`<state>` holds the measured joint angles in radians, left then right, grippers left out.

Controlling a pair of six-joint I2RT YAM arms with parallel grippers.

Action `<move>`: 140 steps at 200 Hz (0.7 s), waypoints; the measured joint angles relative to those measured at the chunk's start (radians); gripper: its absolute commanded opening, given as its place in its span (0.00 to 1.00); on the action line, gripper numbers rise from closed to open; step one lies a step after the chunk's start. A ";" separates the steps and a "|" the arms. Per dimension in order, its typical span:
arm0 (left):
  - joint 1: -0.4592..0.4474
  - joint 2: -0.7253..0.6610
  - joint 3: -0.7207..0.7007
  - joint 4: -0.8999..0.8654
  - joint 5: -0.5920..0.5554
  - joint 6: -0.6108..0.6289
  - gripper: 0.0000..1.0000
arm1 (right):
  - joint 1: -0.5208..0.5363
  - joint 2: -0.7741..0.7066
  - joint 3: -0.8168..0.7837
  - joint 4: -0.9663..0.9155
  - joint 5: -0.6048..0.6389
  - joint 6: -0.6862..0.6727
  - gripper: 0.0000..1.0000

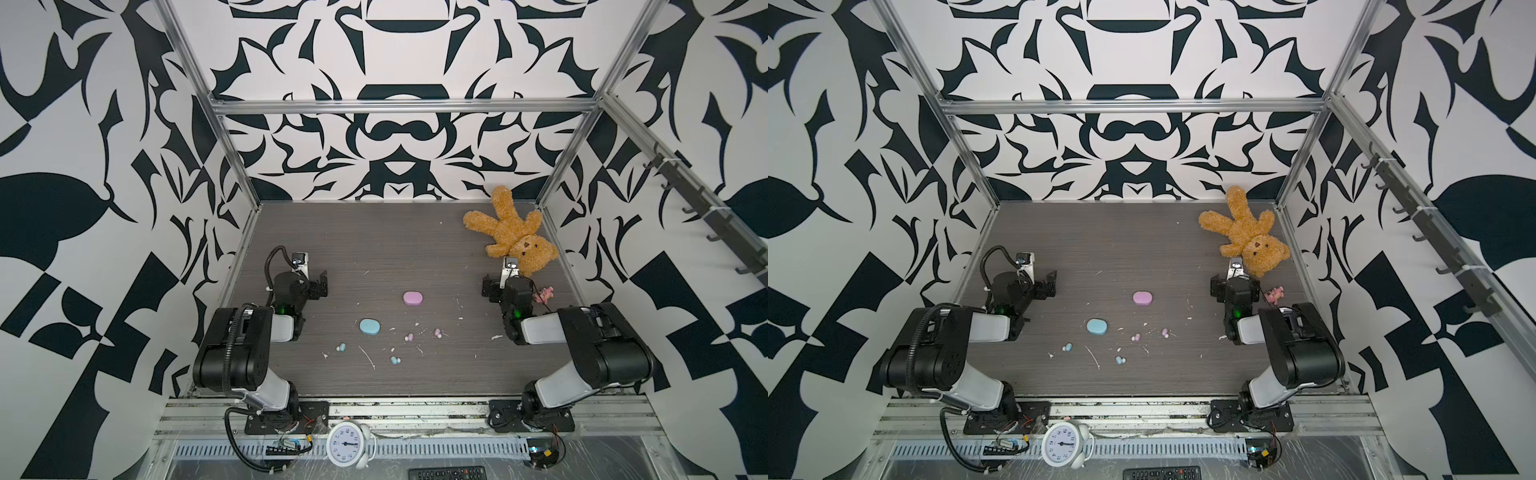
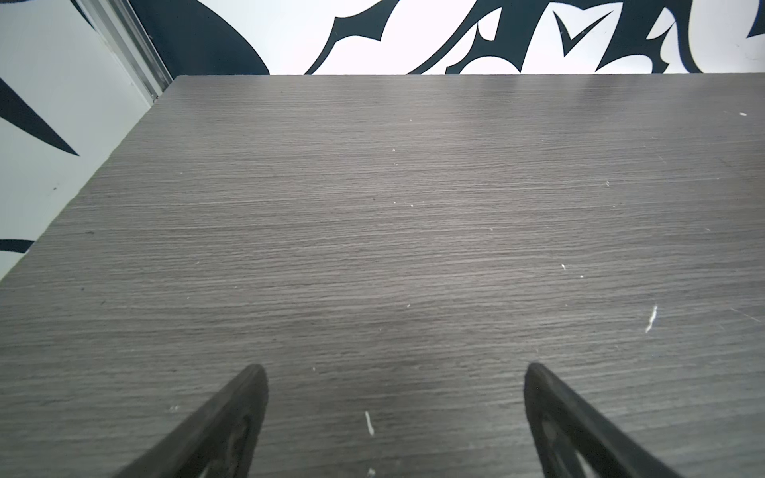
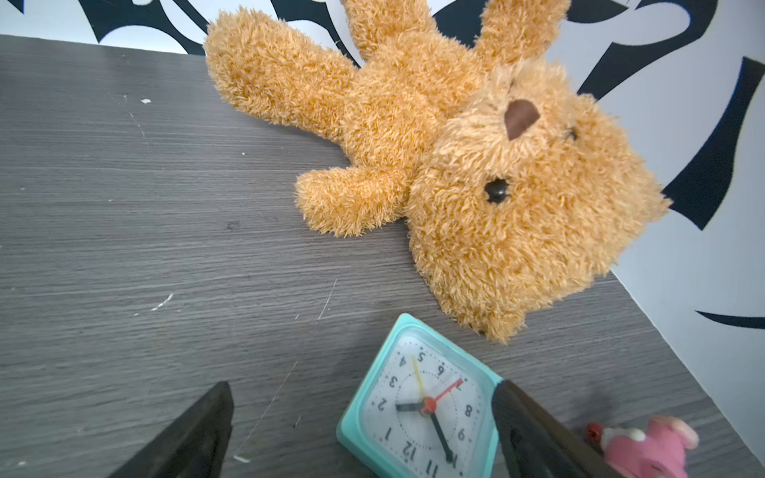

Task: Insert wireless bluetooth earbuds into charging case
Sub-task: Pick up the charging case from the center of the table.

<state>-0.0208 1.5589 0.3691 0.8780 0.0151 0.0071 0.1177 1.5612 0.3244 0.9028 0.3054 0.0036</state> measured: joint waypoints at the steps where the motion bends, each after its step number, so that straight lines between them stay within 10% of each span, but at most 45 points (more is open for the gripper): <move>1: 0.000 0.000 0.000 0.000 0.001 0.000 0.99 | 0.000 0.000 0.000 0.000 0.000 0.000 0.99; 140: 0.000 0.000 0.000 0.000 0.008 0.000 0.99 | 0.000 0.000 0.000 0.000 0.000 0.000 0.99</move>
<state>-0.0204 1.5589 0.3691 0.8783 0.0235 0.0067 0.1181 1.5616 0.3244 0.9028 0.3054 0.0036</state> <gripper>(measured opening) 0.990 0.995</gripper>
